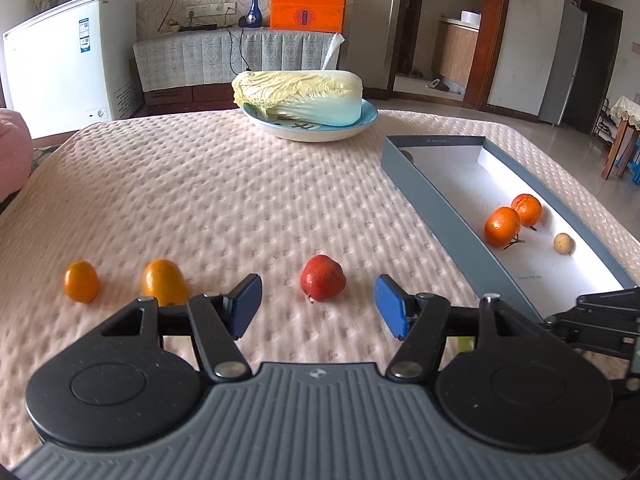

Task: Organize fruits
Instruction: 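Grasp the red apple with the left tool while the right tool lifts the green plum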

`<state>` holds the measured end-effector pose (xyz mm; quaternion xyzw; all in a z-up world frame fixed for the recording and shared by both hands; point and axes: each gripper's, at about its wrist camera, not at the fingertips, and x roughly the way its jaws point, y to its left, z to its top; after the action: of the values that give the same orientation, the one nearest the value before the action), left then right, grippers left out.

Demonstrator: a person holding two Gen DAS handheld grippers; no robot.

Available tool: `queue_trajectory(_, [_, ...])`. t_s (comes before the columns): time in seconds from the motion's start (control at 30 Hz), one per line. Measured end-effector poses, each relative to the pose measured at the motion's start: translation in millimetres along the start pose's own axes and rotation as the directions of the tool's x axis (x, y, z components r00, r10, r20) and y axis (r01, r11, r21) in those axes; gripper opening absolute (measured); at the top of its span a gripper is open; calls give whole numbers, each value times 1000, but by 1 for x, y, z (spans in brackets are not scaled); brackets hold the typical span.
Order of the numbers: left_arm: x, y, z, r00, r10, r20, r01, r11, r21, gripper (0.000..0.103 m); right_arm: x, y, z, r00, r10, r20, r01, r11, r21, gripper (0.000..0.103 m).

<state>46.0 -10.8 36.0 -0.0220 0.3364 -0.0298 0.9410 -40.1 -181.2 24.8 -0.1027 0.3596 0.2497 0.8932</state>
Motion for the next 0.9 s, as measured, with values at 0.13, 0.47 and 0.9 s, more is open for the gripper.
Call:
queue_trajectory(0.13, [13, -1, 4, 1000, 8, -4, -8, 1000, -1, 68, -1, -1, -1, 1000, 3, -4, -3, 1000, -3, 28])
queue_trajectory(0.47, [38, -2, 7, 999, 14, -33, -14, 1000, -1, 66, 3, 2, -1, 1000, 23, -18, -23, 1000, -18, 28])
queue_trajectory(0.9, [47, -4, 3, 999, 22, -44, -22, 1000, 8, 50, 4, 2, 0, 1000, 26, -18, -26, 1000, -18, 28])
